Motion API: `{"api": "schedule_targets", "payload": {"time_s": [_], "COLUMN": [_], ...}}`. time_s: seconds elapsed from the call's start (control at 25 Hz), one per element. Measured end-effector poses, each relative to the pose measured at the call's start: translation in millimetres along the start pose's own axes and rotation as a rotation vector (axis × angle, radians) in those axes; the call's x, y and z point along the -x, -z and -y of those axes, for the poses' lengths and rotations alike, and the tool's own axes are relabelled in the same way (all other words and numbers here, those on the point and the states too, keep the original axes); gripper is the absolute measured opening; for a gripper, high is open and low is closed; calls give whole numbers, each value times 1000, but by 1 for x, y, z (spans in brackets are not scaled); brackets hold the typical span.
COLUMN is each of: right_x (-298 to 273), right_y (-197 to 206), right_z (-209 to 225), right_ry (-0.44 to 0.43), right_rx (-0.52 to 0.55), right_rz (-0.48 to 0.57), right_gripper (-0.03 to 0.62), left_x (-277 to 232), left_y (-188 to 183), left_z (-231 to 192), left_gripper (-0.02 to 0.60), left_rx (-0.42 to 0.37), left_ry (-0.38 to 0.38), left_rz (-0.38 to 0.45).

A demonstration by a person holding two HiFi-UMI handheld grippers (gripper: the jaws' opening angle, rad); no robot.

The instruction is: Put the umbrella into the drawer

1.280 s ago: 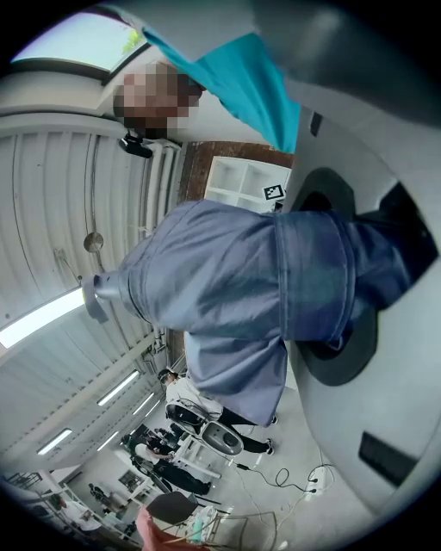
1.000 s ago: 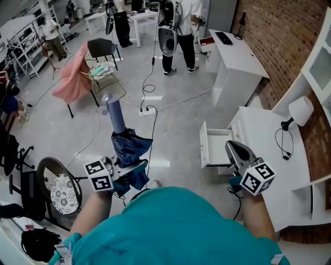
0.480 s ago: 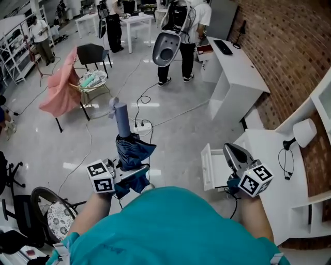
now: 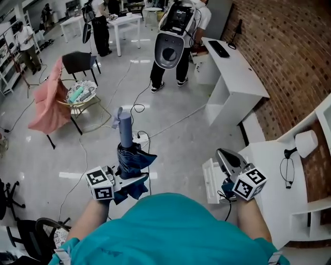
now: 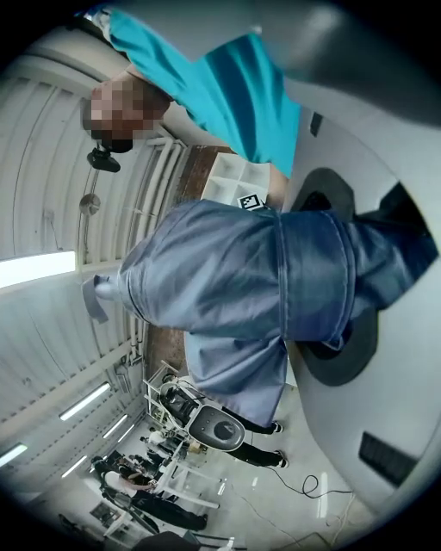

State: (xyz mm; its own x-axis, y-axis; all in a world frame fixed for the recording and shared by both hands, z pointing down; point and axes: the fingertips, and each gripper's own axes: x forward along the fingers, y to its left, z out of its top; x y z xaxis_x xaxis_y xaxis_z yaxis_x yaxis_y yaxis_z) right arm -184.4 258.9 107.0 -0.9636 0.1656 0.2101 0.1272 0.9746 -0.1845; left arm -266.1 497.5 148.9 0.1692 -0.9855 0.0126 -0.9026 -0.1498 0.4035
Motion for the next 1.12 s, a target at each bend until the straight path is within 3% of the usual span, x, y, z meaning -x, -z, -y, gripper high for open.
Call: {"api": "schedule_targets", "payload": {"time_s": [0.28,0.52,0.72,0.88,1.12], "right_x": [-42,-96,-141,-160,-191], "right_y": [-1,-17,-32,-24,-21], "right_z": [67,135,167,172,163], "right_ry": [-45,-188,-289,-311,-212], "right_rx": [-40,-38,10,-15,-53], "right_rz": [-22,-21,-45,-47,-44], "right_gripper": [21,21,21,21,21], "left_x": [-40,-87,-120,-130,-103], "left_y": [-9,-38,-53,-52,-60], "left_z": [-51,-92,-113,-124,-176], "left_gripper": [249,249,250,250,249], "left_rx": [45,69,76,72,65], "left_ry": [-63,-207,-280,-262,-193], "left_rz": [-8,50,60,28,-1]}}
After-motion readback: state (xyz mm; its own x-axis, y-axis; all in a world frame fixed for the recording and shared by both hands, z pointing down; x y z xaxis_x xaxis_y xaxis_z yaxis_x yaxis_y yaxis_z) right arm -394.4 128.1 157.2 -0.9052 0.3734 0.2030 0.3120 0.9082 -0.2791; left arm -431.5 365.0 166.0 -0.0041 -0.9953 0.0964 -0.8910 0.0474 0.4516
